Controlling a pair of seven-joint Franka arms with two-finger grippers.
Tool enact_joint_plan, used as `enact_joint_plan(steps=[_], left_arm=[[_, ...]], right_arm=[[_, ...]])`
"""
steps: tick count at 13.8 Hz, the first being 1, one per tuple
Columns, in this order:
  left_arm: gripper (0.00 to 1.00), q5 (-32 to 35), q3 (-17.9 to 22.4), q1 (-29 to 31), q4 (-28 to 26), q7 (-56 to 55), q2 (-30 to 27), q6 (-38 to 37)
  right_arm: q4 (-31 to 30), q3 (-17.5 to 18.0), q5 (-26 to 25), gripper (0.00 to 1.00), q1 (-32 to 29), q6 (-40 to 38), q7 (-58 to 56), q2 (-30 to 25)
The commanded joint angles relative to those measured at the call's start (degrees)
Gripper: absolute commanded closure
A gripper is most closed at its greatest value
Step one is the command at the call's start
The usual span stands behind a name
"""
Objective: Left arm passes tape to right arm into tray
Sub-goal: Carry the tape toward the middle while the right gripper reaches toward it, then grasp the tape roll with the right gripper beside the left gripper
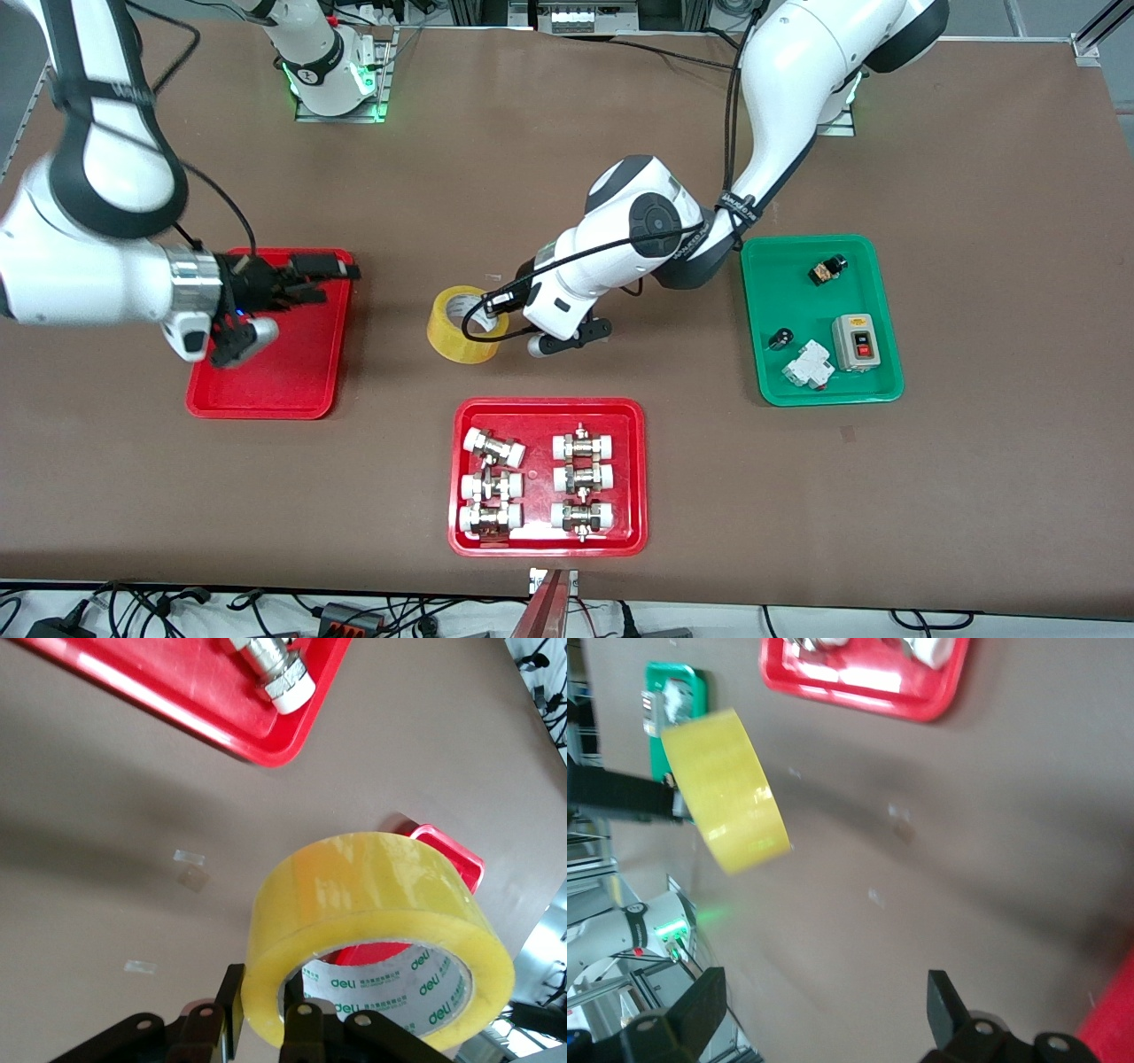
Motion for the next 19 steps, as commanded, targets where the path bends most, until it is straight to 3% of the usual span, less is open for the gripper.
enact_joint_plan(steps=[1,5,16,19], left_arm=[[0.99,-3.0,-0.3,-1.3,4.8,-1.2,3.4,0.0],[0.99,-8.4,-0.2,-1.6,5.4,-1.3,4.3,0.1],[0.99,-9.9,-0.1,-1.6,5.4,-0.6,5.1,0.0],[0.98,-9.9,-0.1,-1.6,5.4,-0.6,5.1,0.0]], right_arm=[[0.9,0.2,5.9,0.00,1.9,4.0,-6.3,1.7],[0.6,0.2,10.5,0.00,3.8,7.7,-8.7,3.1],[-2.1,0.2,16.0,0.00,6.9,14.5,-11.8,5.3],[-2.1,0.2,16.0,0.69,6.9,14.8,-12.2,5.1]])
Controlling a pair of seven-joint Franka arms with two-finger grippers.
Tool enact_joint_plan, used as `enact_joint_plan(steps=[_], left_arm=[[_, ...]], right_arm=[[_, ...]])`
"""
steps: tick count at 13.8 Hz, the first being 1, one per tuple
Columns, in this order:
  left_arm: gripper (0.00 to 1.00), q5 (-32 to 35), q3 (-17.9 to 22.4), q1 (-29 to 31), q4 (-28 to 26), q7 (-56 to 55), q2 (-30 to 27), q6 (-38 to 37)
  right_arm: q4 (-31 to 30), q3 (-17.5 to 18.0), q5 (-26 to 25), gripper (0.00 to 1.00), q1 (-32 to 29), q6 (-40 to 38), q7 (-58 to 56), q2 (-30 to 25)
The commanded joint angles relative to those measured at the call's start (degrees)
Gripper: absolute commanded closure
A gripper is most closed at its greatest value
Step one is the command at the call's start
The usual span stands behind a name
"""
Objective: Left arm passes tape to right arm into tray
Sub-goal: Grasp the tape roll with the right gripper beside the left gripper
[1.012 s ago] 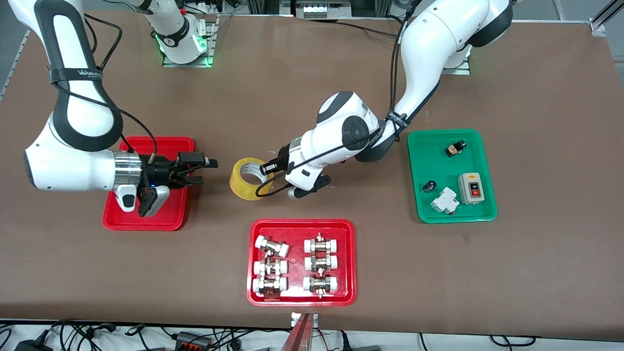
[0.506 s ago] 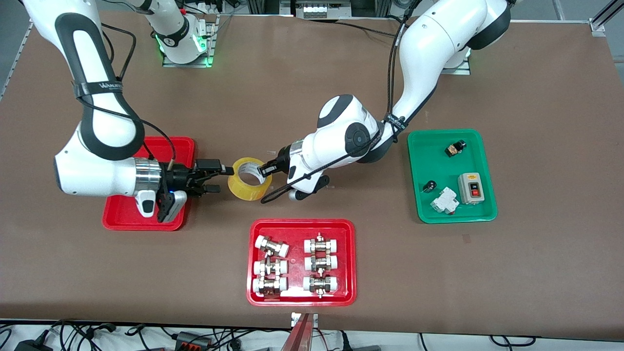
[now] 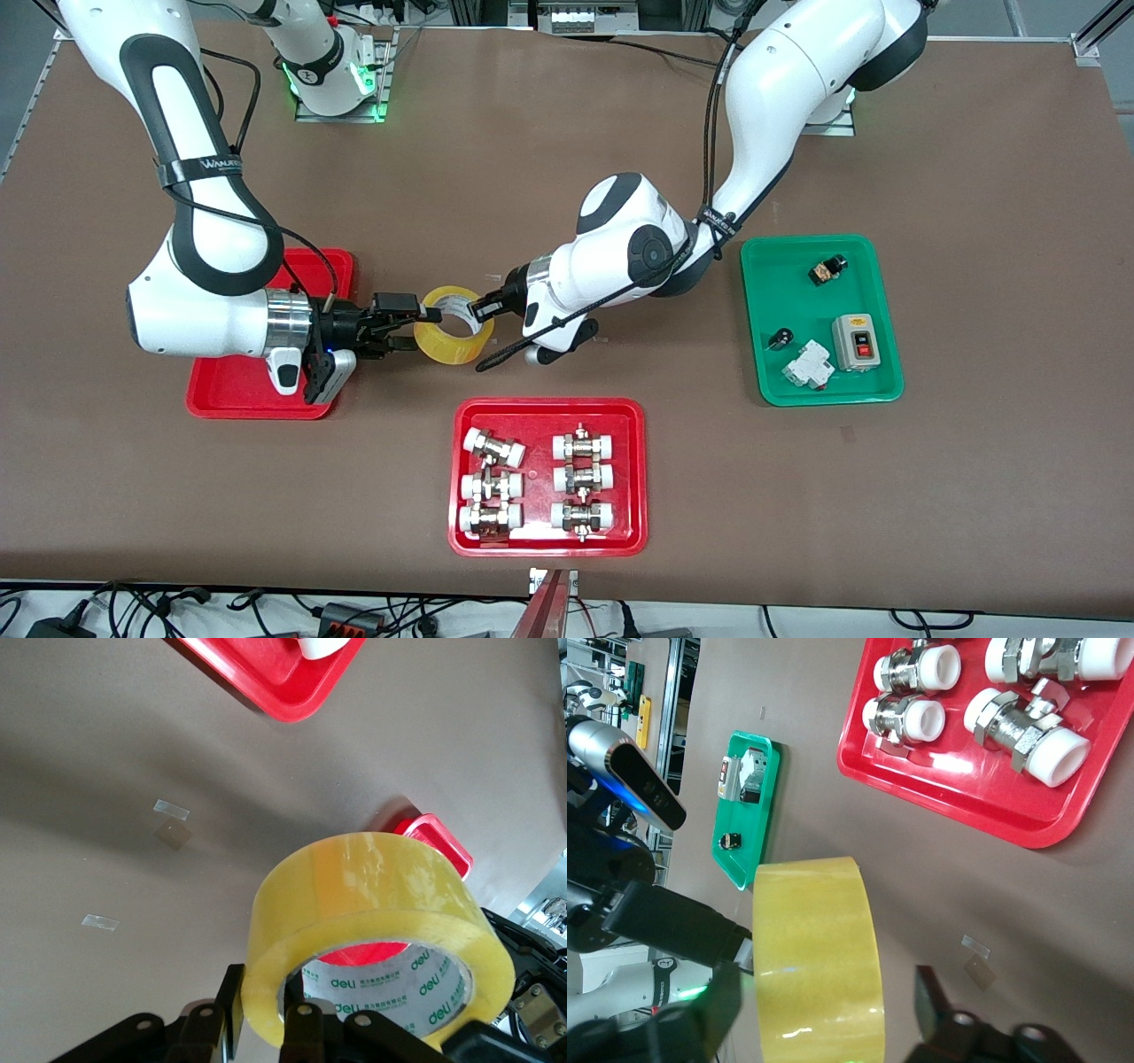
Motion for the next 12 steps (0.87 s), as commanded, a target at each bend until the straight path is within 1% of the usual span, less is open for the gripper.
enact_joint_plan(steps=[1,3,5,6,7,8,9,11,12], left_arm=[[0.98,-1.6,-0.1,-0.7,2.8,0.5,1.1,-0.1],[0.98,-1.6,0.0,-0.7,2.8,0.5,1.1,-0.1],[0.97,-1.5,0.0,-0.7,2.7,0.4,1.1,-0.3],[0.90,-1.2,0.1,-0.7,2.7,0.2,1.0,-0.8],[0.31,0.8,1.0,-0.2,2.6,0.7,0.4,-1.9],[0.00,5.1,0.7,0.1,2.7,2.1,-0.5,-3.0],[0.00,6.5,0.0,2.2,2.7,3.0,-1.3,-4.8],[0.00,6.6,-1.0,6.6,2.7,6.6,-4.4,-8.2],[0.00,6.7,-0.9,9.5,2.3,9.1,-6.7,-12.3]], right_arm=[[-1.2,0.0,1.5,0.82,0.2,1.1,-1.7,-1.1],[-1.1,0.0,1.4,0.94,0.2,1.0,-1.7,-1.1],[-0.9,0.0,1.4,0.97,0.2,1.0,-1.7,-1.2],[-0.8,0.0,1.3,0.98,0.1,1.0,-1.7,-1.2],[-0.6,0.0,1.3,0.98,0.1,0.6,-1.6,-1.2],[-0.6,-0.1,1.3,0.98,-0.1,0.5,-1.1,-1.3],[-0.6,-0.2,1.3,0.98,-0.2,0.5,-0.8,-1.6],[-0.6,-0.5,1.0,0.98,-0.6,0.4,-0.6,-1.9],[-0.6,-0.9,0.4,0.98,-1.8,-0.1,-0.8,-1.9]])
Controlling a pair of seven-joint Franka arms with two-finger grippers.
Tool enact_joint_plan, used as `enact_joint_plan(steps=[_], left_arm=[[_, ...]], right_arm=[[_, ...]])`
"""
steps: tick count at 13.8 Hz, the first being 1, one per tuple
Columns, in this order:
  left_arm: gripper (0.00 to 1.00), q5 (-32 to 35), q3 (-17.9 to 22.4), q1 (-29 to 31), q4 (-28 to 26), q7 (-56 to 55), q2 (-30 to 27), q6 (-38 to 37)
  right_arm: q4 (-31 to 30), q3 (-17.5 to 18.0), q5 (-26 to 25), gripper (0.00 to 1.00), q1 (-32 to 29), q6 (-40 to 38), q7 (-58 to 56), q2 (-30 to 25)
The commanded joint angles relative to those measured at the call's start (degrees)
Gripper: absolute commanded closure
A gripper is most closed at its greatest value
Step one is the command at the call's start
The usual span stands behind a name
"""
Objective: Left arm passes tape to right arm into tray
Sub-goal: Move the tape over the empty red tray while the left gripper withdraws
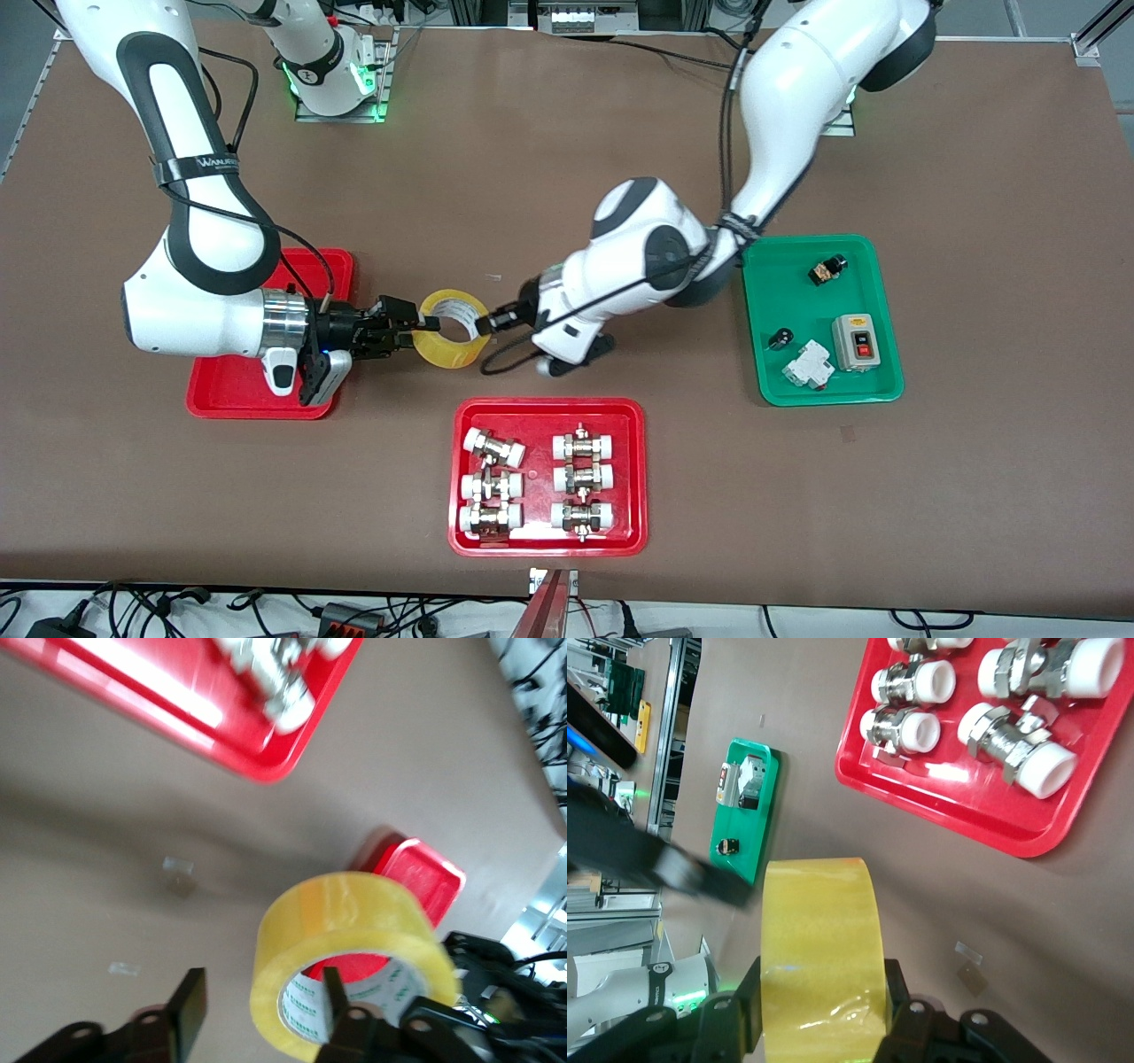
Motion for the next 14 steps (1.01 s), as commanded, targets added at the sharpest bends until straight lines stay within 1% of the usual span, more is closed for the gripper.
enact_joint_plan(steps=[1,2,4,5,6,7,8,9,10,11,12,13,14], left_arm=[[0.00,1.2,-0.7,8.1,-1.4,6.6,-7.0,-12.3],[0.00,1.3,-0.7,11.2,-1.2,8.6,-8.7,-17.8],[0.00,1.4,0.0,17.1,-1.0,13.3,-12.3,-30.9],[0.00,2.7,0.0,19.6,-0.8,16.7,-14.0,-37.3],[0.00,6.8,0.0,21.2,-0.8,18.3,-16.3,-43.6],[0.00,13.6,0.2,21.9,-0.8,18.8,-19.1,-48.9],[0.00,20.4,-0.2,23.3,-0.8,19.8,-21.0,-52.3],[0.00,25.0,-0.1,24.8,-0.8,23.4,-21.8,-54.7],[0.00,27.7,0.0,26.3,-0.7,29.7,-22.5,-56.3],[0.00,30.1,0.1,28.1,-0.8,35.4,-23.0,-57.5],[0.00,32.1,0.3,28.5,-0.8,37.5,-24.4,-58.6],[0.00,32.7,0.3,28.6,-1.8,38.2,-25.8,-61.1],[0.00,32.8,0.3,28.7,-2.2,38.3,-26.4,-61.6]], right_arm=[[-0.8,-0.5,-1.1,0.98,-3.5,-2.2,-0.4,-1.3],[-1.0,-0.5,-2.9,0.98,-6.1,-4.1,-0.8,-0.8],[-1.2,-0.5,-6.0,0.97,-10.7,-7.8,-2.1,1.0],[-1.2,-0.5,-7.6,0.97,-13.1,-9.8,-3.1,2.0],[-1.2,-0.5,-9.6,0.97,-15.6,-10.8,-4.6,2.9],[-1.2,-0.5,-11.6,0.97,-17.8,-11.7,-6.3,3.9],[-1.2,-0.5,-12.6,0.97,-19.5,-12.6,-7.4,4.5],[-1.2,-0.5,-14.0,0.97,-21.2,-13.4,-9.0,5.0],[-1.2,-0.5,-15.6,0.96,-22.9,-13.5,-10.7,5.7],[-1.2,-0.5,-16.7,0.96,-24.2,-13.6,-13.1,6.8],[-1.2,-0.5,-17.2,0.96,-25.1,-13.6,-15.0,7.7],[-1.2,-0.5,-17.8,0.96,-26.0,-13.6,-16.7,8.7],[-1.2,-0.5,-19.0,0.94,-26.8,-13.5,-18.2,9.5]])
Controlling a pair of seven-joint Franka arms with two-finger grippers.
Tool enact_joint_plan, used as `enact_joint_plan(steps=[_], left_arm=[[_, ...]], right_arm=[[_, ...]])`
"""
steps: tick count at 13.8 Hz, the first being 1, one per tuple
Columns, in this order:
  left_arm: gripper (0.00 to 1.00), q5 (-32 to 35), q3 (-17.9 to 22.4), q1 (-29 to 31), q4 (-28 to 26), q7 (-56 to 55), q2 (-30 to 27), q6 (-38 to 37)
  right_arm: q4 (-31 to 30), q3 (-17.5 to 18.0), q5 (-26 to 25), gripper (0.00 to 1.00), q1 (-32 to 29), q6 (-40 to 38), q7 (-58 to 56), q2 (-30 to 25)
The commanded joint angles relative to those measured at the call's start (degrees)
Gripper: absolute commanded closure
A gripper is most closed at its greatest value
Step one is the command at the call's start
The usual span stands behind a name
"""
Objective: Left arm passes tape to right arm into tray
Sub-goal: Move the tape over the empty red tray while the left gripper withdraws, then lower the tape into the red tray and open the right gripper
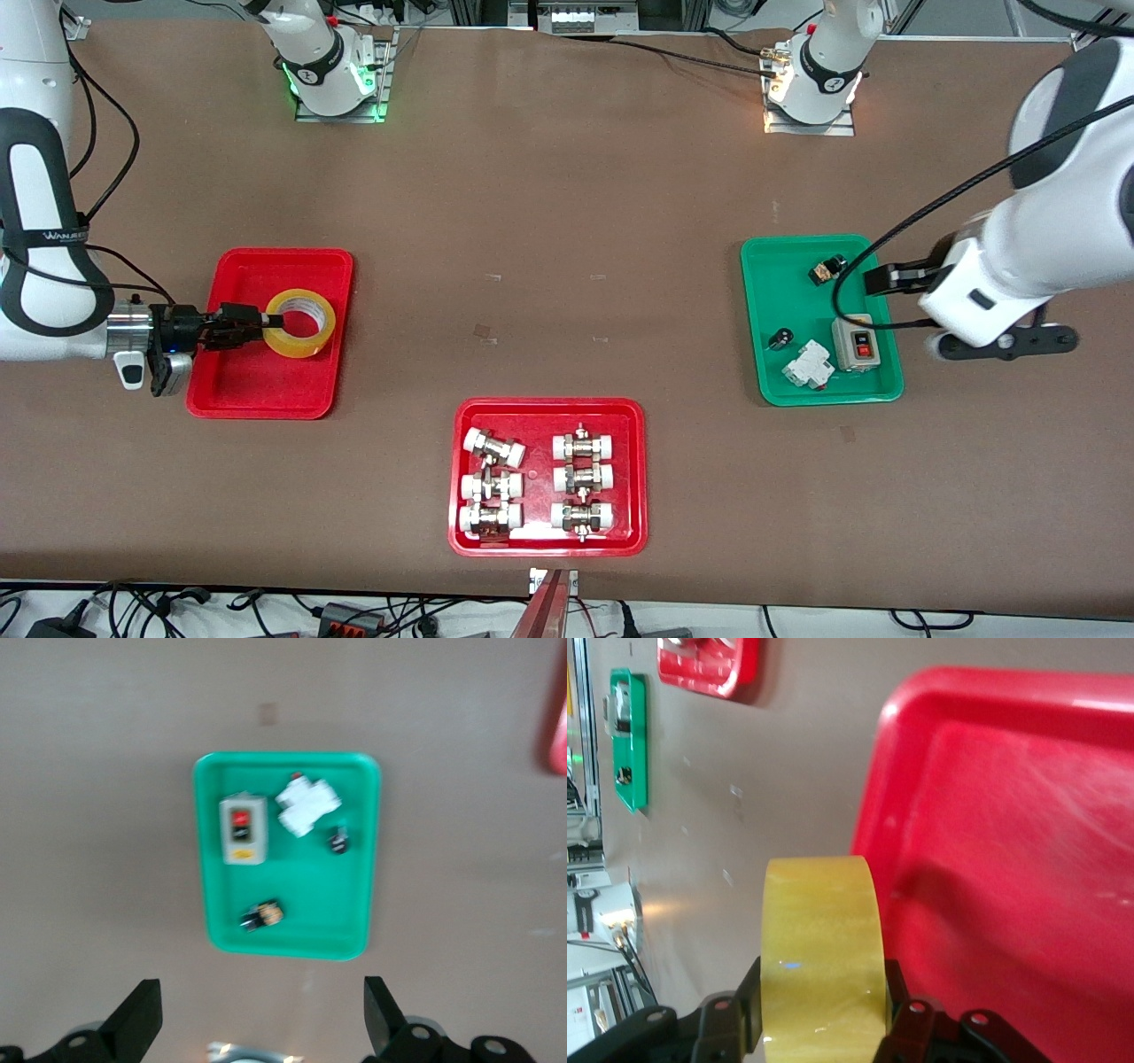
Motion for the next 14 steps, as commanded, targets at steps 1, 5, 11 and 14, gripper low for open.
enact_joint_plan(steps=[1,5,11,14], left_arm=[[0.00,0.9,-0.1,1.7,-3.2,2.1,-3.0,-1.0],[0.00,-4.1,-1.5,8.2,-15.3,2.2,-10.1,9.4],[0.00,-4.4,-1.5,8.5,-19.1,2.3,-12.3,13.7],[0.00,-5.0,-1.5,10.0,-19.0,4.9,-12.5,14.4]], right_arm=[[0.2,1.1,-3.2,0.90,-2.2,-0.6,-4.1,1.6],[0.9,1.2,-11.0,0.00,-1.2,2.3,-4.6,0.9],[1.0,1.0,-24.3,0.00,3.5,6.9,-1.6,-5.1],[0.9,1.2,-27.8,0.00,3.9,7.1,0.9,-6.0]])
